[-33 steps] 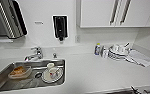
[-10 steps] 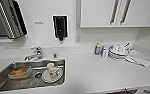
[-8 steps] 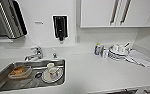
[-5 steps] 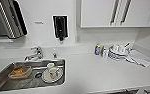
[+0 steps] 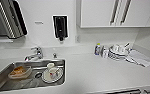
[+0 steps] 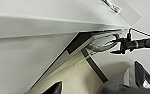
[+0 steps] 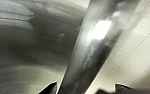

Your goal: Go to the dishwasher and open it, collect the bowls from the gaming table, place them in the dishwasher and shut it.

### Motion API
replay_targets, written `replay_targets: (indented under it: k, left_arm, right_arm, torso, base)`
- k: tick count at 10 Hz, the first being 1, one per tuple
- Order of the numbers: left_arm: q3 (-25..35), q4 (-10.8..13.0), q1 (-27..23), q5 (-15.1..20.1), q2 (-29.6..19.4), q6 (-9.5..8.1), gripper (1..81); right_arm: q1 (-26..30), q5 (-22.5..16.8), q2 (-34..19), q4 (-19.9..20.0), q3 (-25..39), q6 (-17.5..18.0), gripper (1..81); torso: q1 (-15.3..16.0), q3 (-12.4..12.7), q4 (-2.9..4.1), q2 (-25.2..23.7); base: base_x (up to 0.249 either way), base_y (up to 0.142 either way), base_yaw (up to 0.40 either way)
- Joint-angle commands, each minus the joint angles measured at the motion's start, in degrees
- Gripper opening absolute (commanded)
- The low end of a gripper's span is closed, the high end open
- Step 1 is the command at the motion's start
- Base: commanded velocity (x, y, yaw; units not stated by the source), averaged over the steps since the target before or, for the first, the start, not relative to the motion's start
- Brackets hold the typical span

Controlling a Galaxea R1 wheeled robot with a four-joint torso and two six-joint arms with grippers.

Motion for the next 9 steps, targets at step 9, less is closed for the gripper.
replay_targets:
  k: [9]
  left_arm:
    - [1.83, -0.29, -4.75, 1.34, -2.20, 0.30, 81.1]
  right_arm:
    - [-1.72, -11.37, 3.41, -2.97, -5.09, -0.63, 81.1]
  torso:
    - [0.00, 0.06, 0.00, -0.02]
  base:
    - [0.000, 0.000, 0.000]
